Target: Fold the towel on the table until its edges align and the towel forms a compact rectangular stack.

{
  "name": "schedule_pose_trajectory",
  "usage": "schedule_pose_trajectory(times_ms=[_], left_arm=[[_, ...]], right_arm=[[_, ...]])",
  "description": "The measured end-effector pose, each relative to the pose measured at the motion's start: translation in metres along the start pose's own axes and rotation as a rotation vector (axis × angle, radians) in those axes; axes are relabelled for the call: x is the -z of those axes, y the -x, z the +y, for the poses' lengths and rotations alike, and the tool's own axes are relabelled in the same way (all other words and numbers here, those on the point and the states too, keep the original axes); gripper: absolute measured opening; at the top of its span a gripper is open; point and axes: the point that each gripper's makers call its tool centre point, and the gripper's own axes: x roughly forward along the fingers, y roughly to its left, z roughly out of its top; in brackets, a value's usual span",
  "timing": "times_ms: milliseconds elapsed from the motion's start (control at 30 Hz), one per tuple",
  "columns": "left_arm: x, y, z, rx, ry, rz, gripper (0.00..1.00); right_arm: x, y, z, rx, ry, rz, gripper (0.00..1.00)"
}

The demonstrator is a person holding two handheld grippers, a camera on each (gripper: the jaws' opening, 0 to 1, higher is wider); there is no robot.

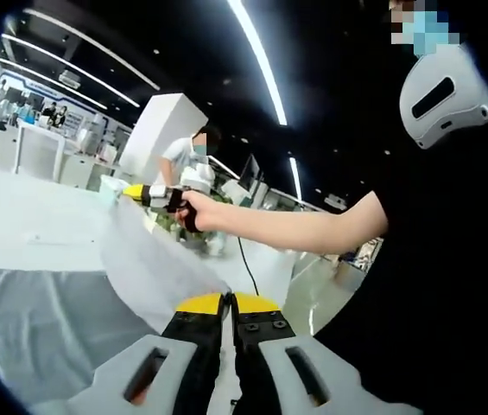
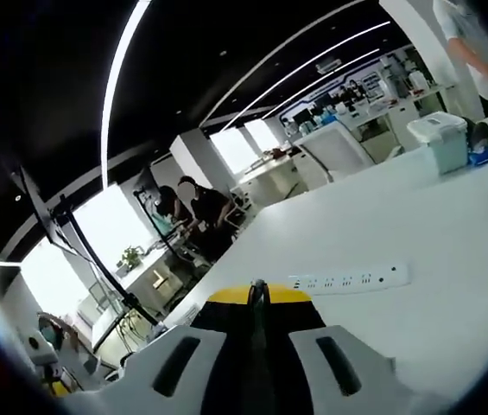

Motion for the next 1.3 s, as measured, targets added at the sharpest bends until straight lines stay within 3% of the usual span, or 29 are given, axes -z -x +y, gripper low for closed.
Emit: schedule_pose_trajectory(times_ms=[567, 767, 1300], left_arm=[[-0.002, 0.027, 0.008, -0.075, 0.036, -0.026, 0.03], [-0.012, 0.036, 0.007, -0.087, 0.023, -0.068, 0.03], [-0.015, 0.067, 0.032, -0.209, 0.023, -0.085, 0.03]], right_arm=[[0.000, -0.015, 0.028, -0.074, 0.006, 0.029, 0.01], [0.002, -0.023, 0.038, -0.091, 0.066, 0.066, 0.01], [0.010, -0.059, 0.061, -0.147, 0.054, 0.106, 0.01]])
